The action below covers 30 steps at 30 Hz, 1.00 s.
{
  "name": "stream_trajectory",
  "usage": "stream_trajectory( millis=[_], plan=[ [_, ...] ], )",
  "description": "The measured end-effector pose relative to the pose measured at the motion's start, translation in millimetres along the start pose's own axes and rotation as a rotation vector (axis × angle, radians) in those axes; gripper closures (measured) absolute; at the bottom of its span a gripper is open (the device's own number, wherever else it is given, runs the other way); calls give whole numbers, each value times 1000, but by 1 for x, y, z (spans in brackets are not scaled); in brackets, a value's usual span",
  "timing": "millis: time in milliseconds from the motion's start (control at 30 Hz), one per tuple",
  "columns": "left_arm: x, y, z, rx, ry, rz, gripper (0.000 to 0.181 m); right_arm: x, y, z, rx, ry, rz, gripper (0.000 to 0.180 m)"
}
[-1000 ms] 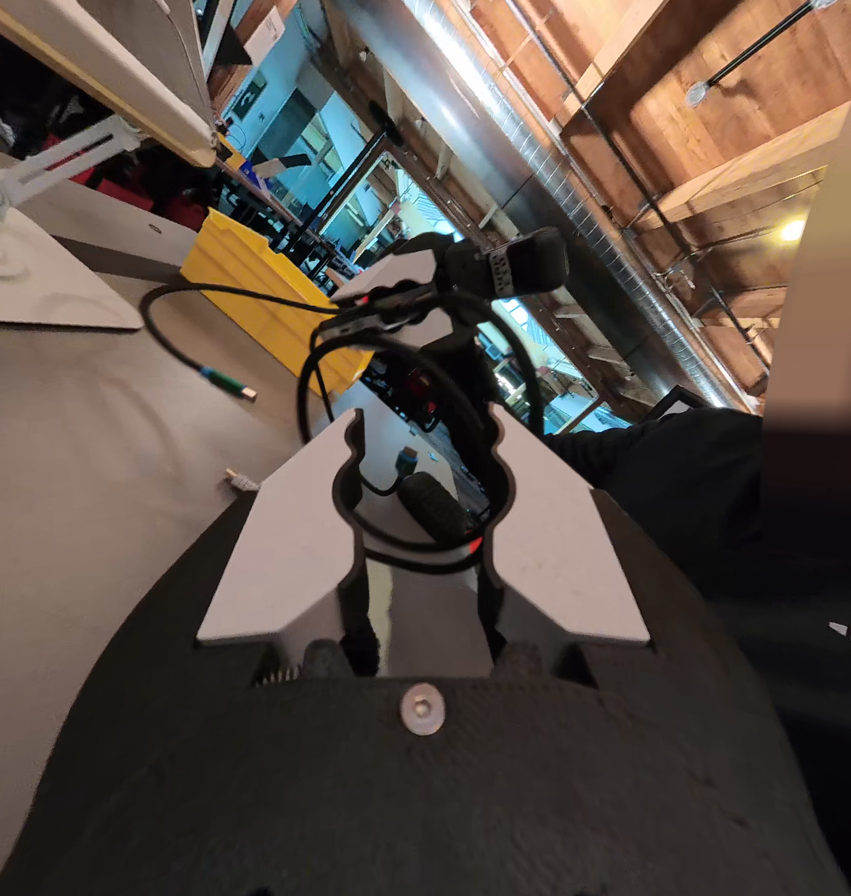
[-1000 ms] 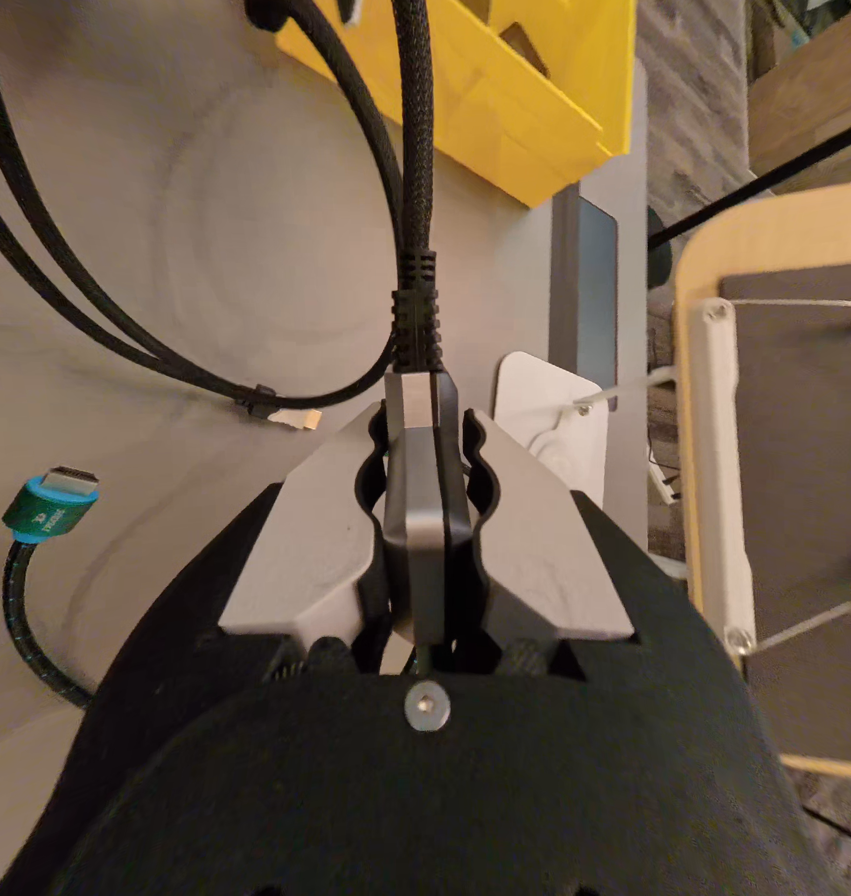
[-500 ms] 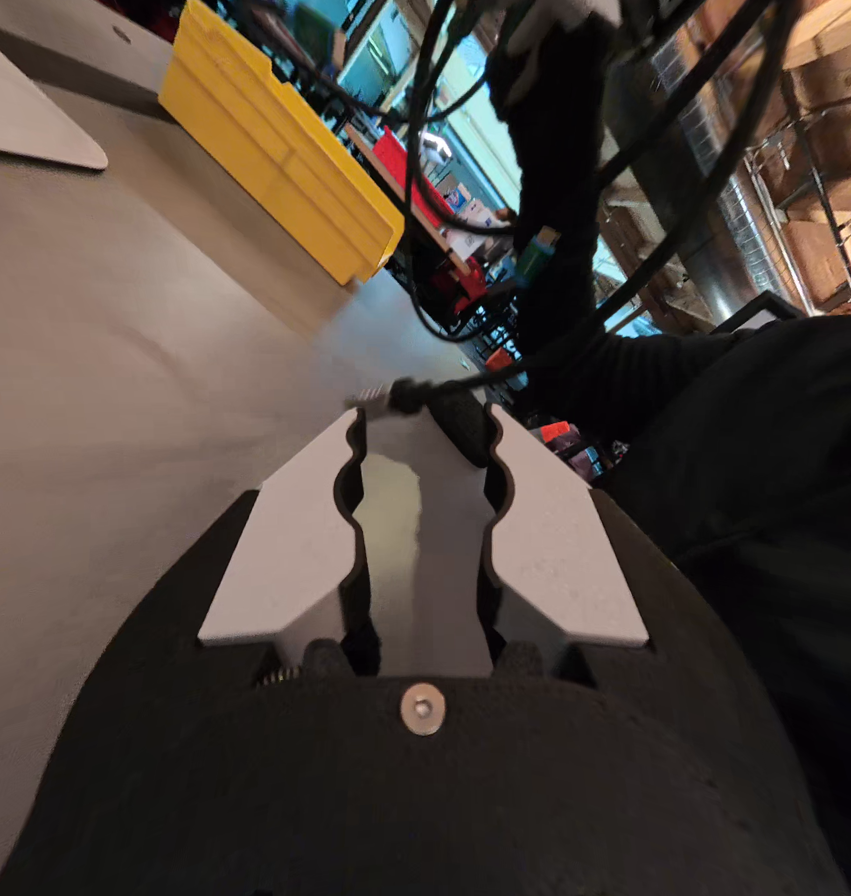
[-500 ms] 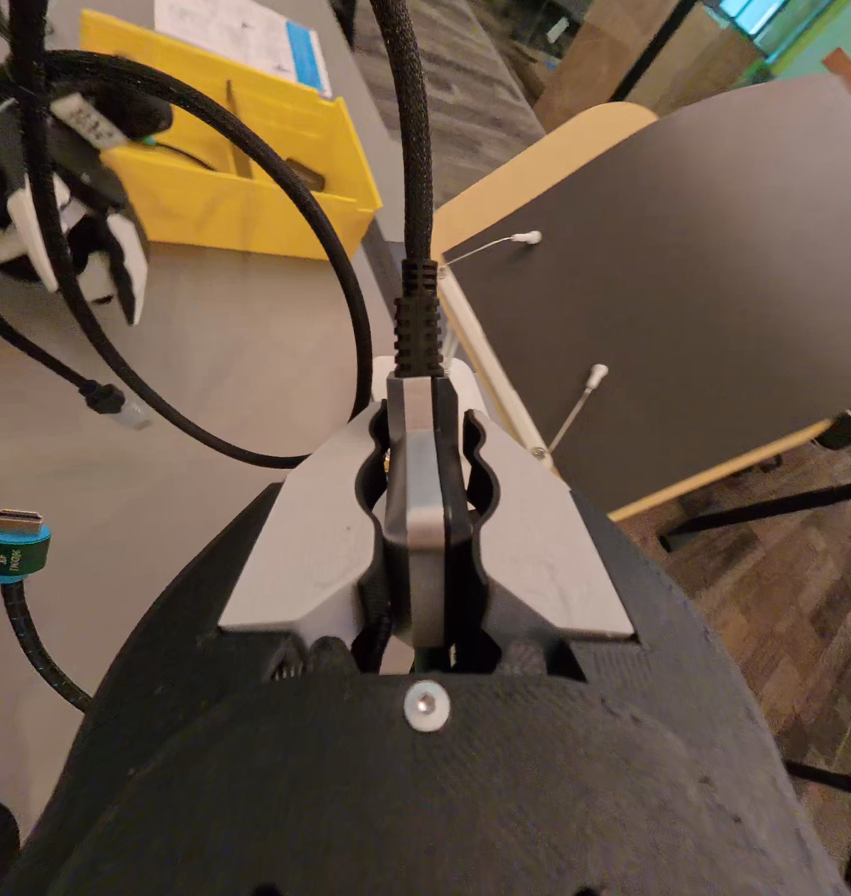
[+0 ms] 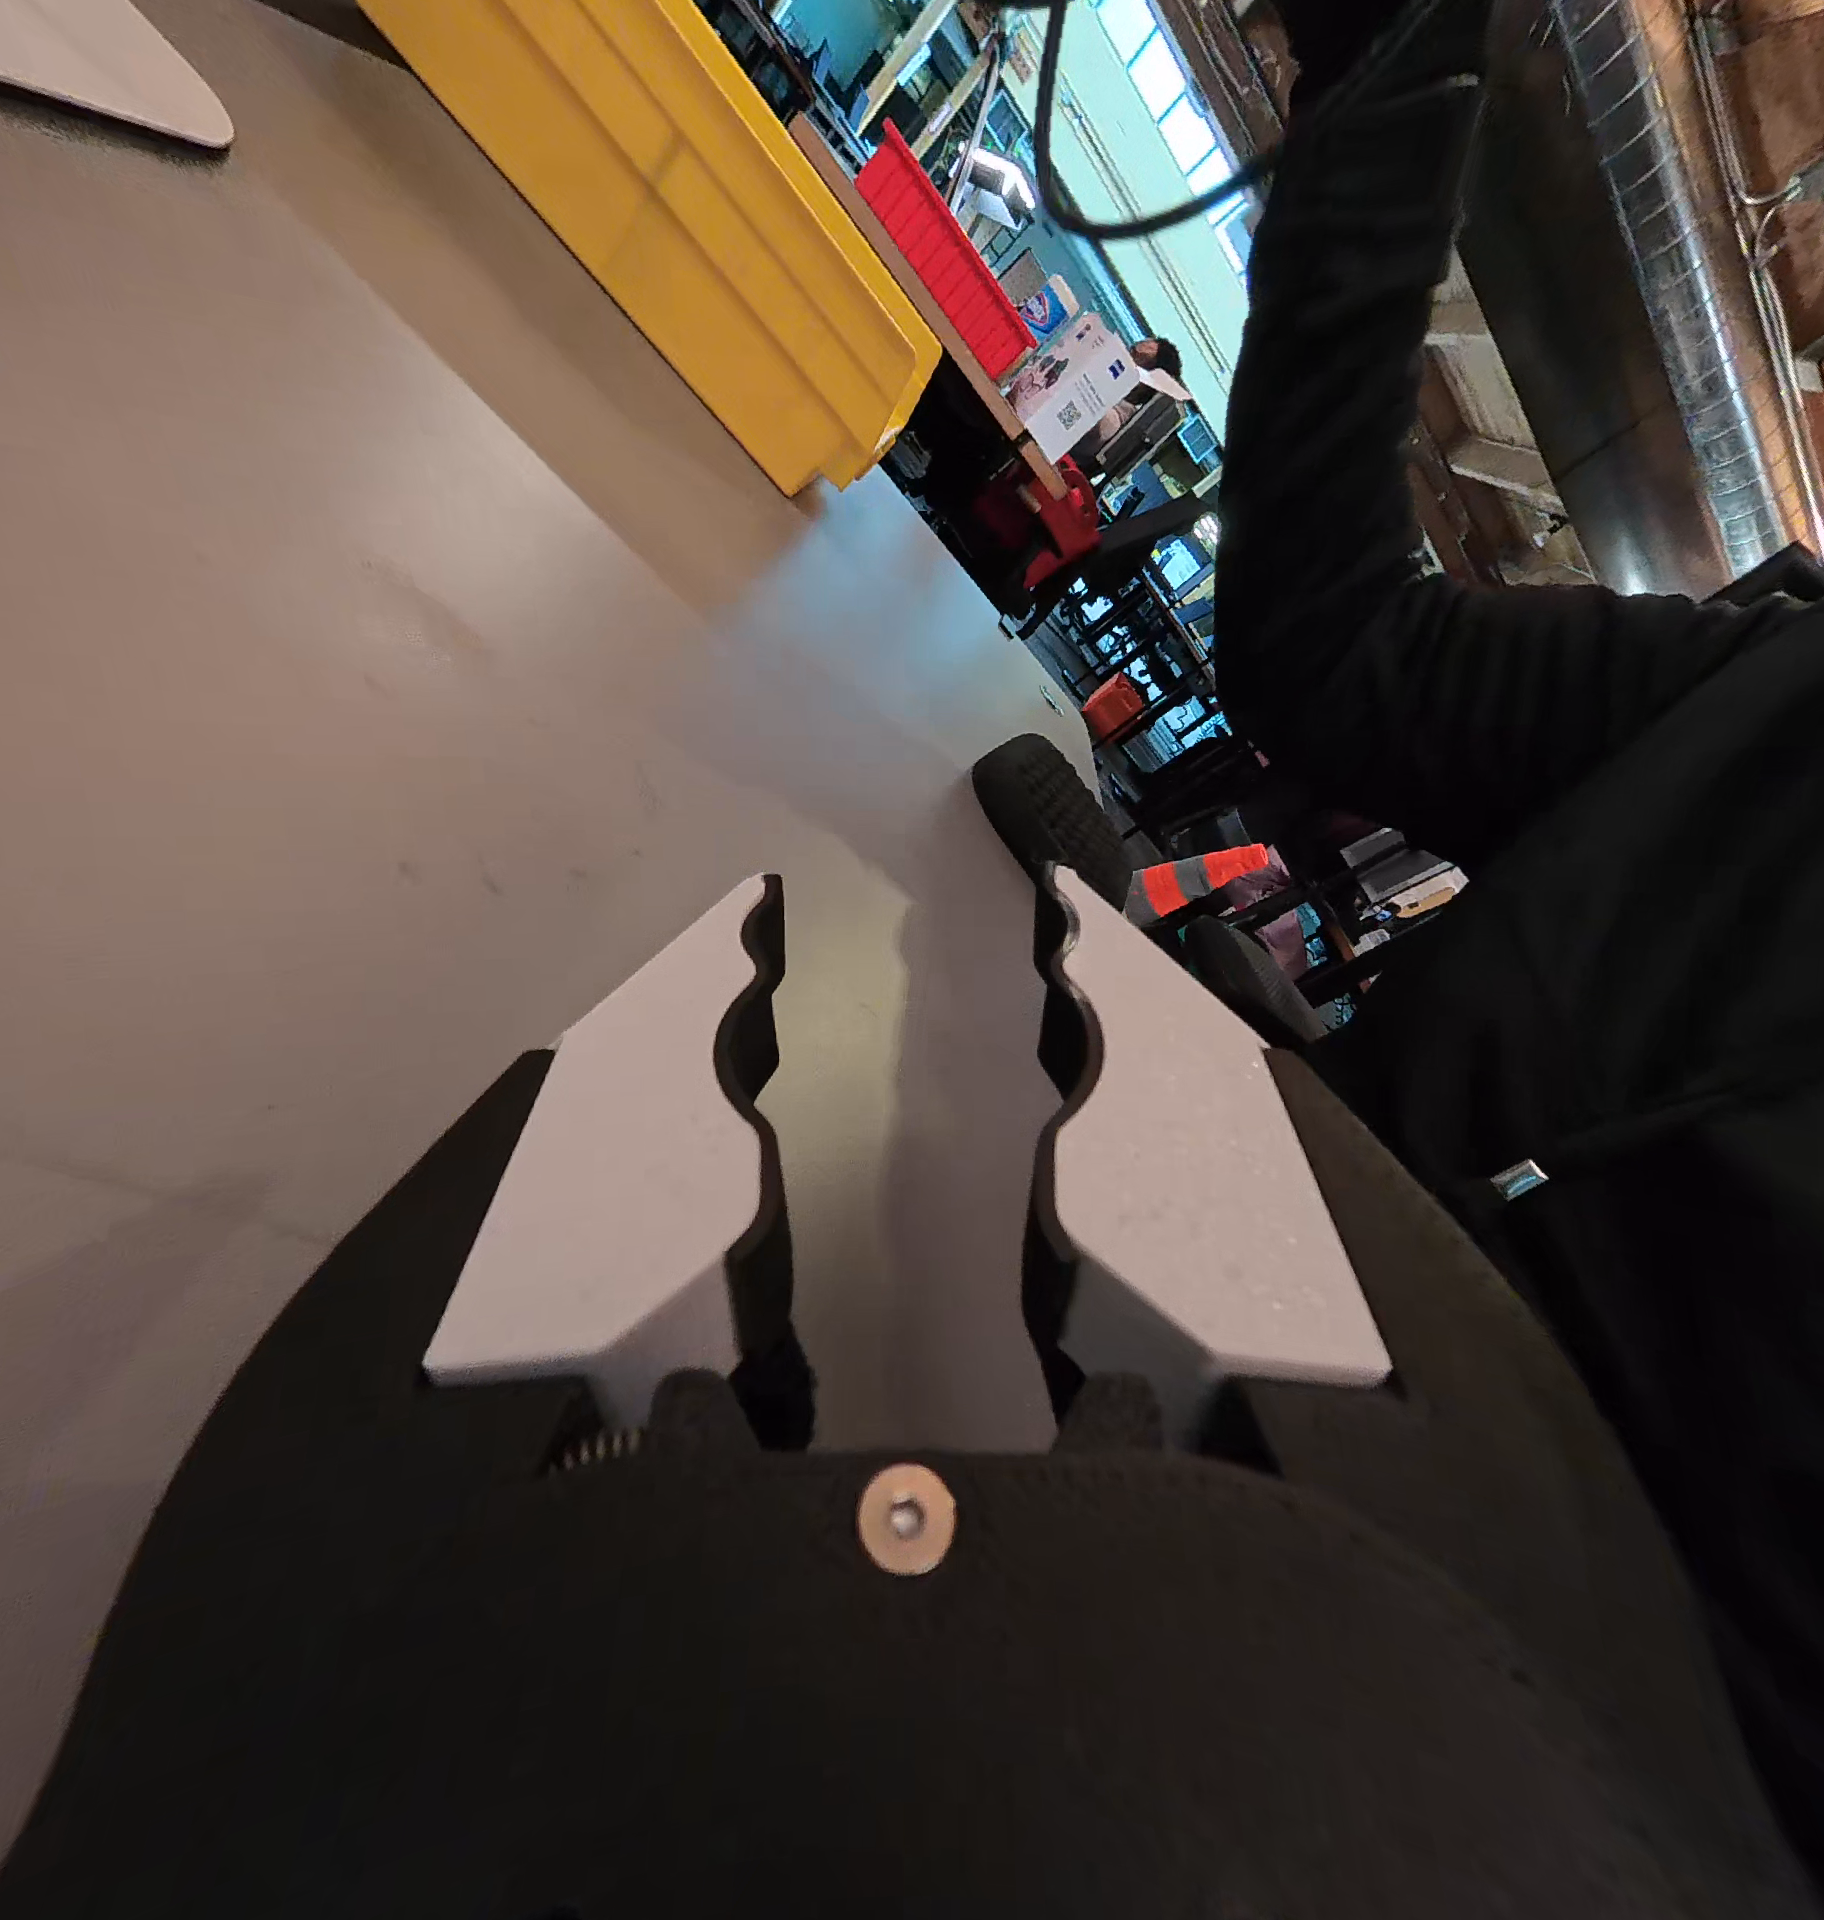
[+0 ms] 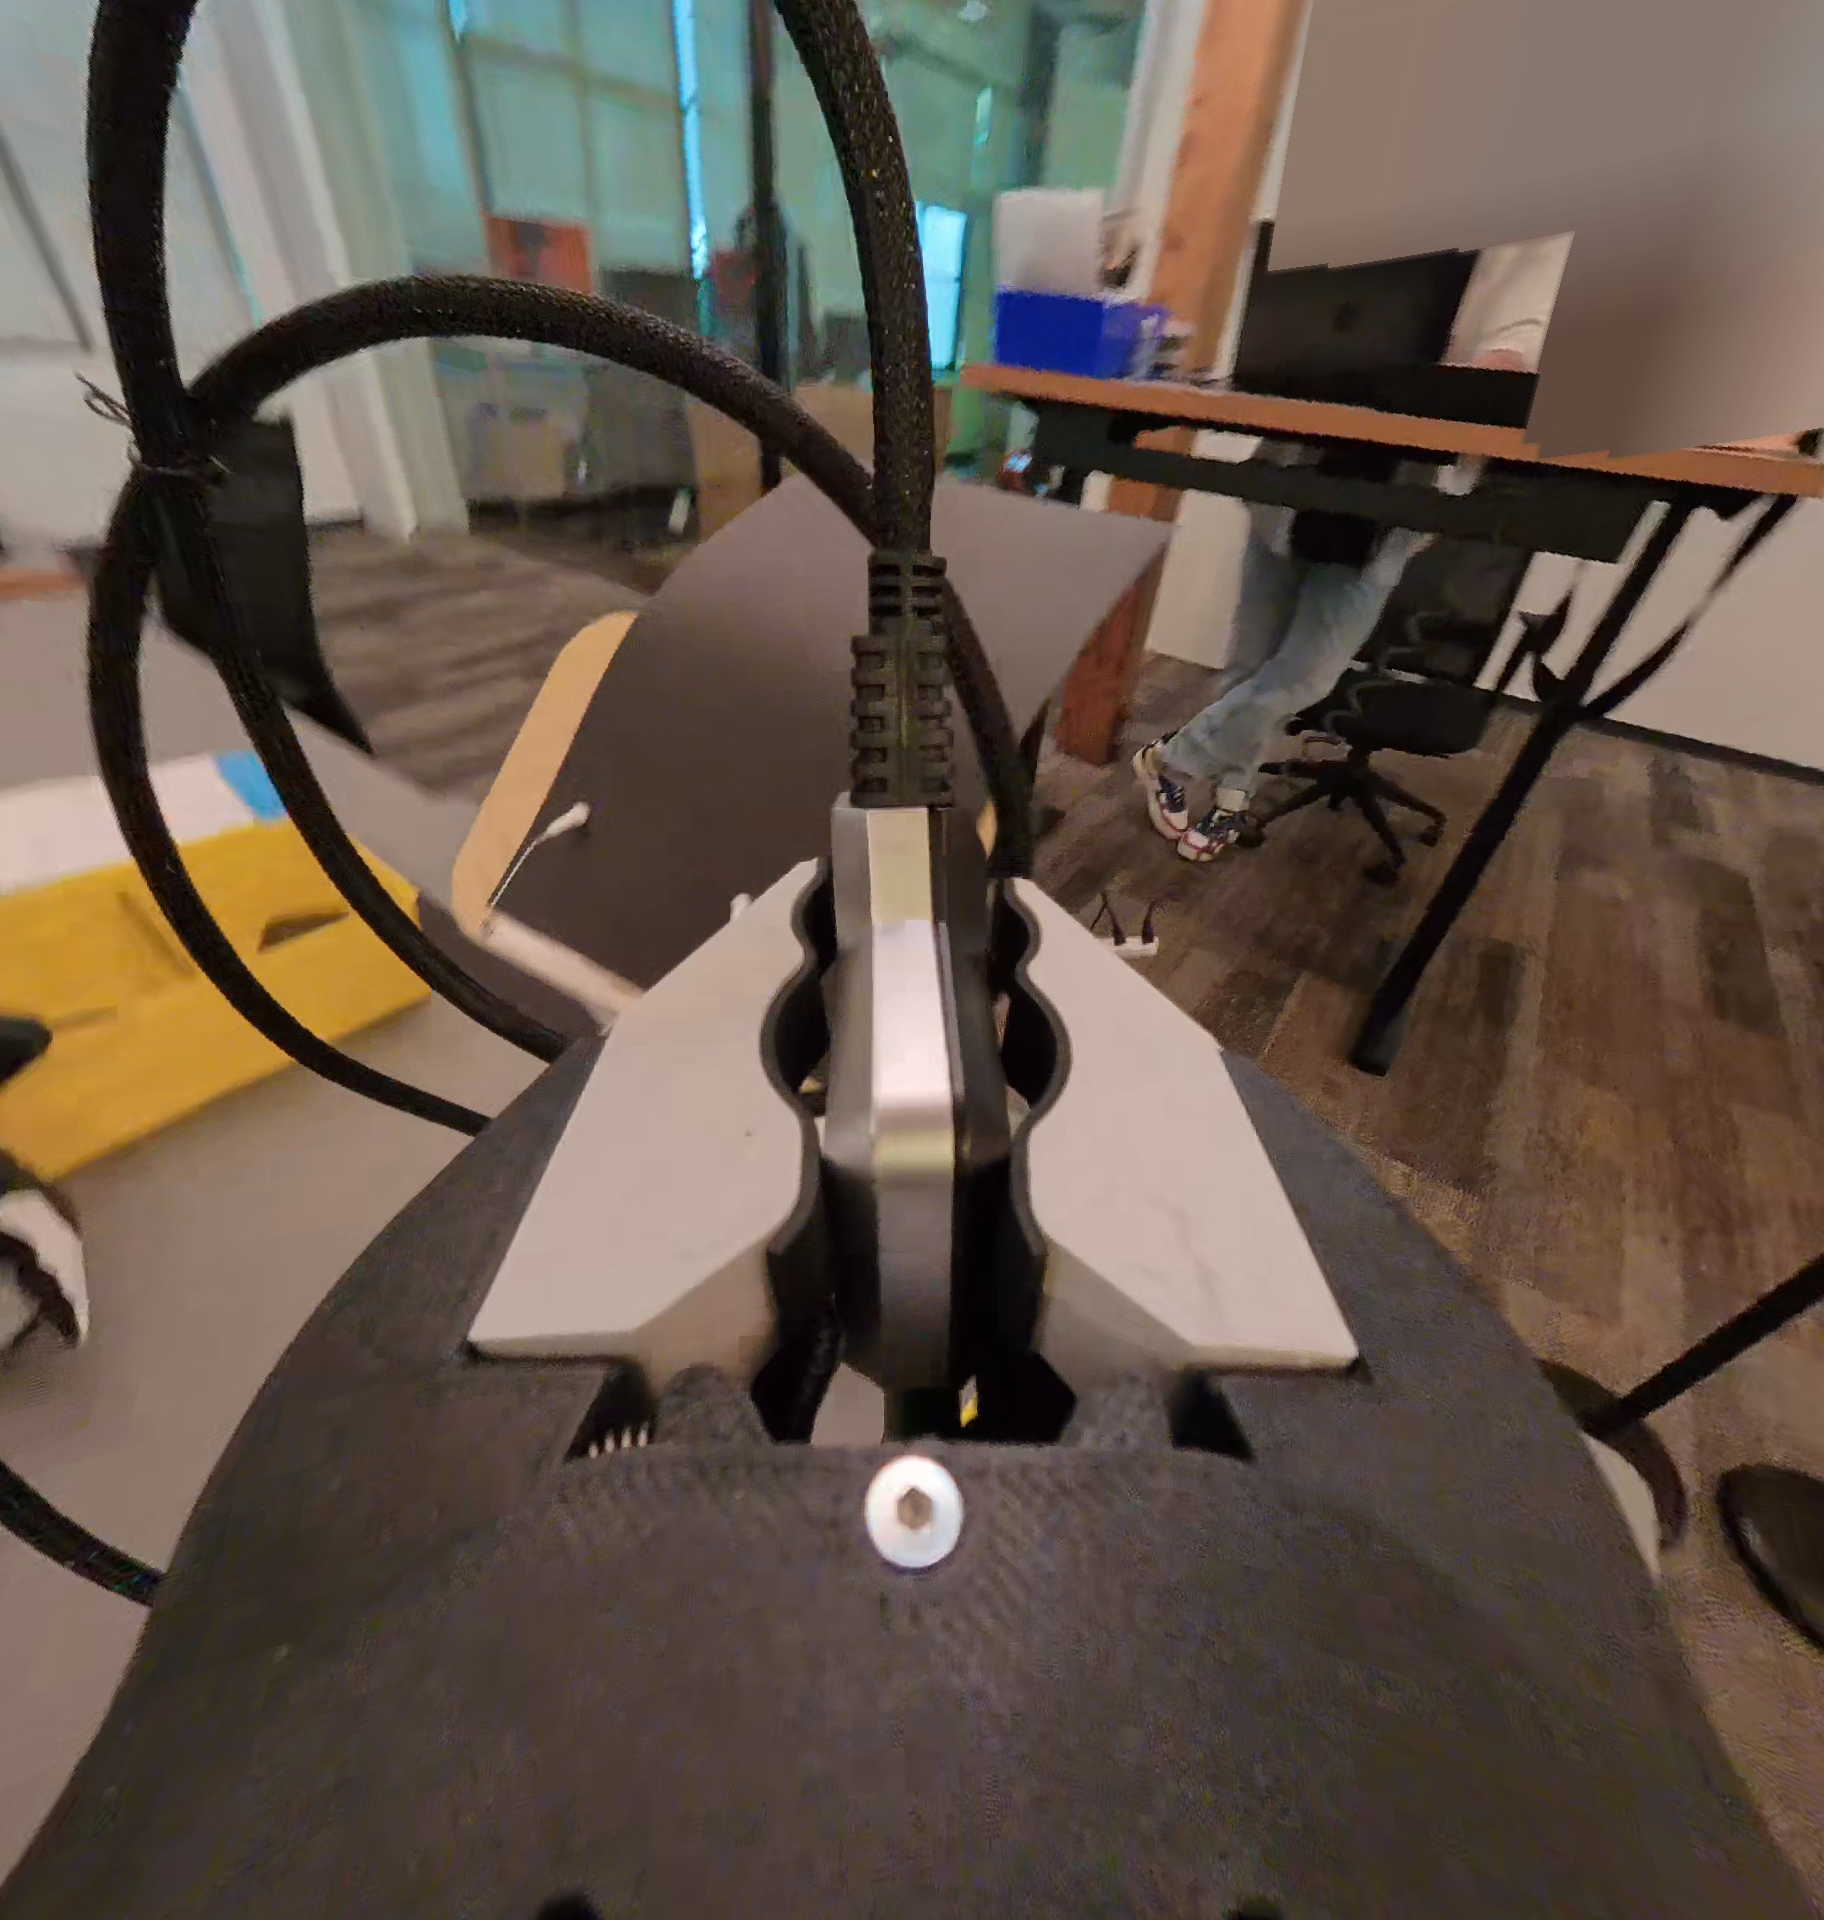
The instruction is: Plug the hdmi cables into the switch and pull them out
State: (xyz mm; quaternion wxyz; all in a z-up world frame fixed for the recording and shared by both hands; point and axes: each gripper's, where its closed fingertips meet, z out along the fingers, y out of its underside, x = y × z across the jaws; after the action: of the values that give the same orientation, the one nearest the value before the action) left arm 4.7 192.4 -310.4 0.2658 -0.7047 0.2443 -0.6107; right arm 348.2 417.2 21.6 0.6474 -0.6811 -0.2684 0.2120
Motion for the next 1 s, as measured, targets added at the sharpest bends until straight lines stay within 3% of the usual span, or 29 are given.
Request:
stream_trajectory(
  millis=[267, 500, 1000],
  plan=[
    [-3, 1, 0, -1, -7, -10, 134, 89, 19, -21, 221, 177, 290, 151],
    [-4, 1, 0, 2, -8, -22, 134, 156, 77, -27, 333, 328, 508, 151],
    [-5, -2, -4, 29, 15, -59, 134, 224, 197, -35, 258, 566, 706, 152]
  ],
)
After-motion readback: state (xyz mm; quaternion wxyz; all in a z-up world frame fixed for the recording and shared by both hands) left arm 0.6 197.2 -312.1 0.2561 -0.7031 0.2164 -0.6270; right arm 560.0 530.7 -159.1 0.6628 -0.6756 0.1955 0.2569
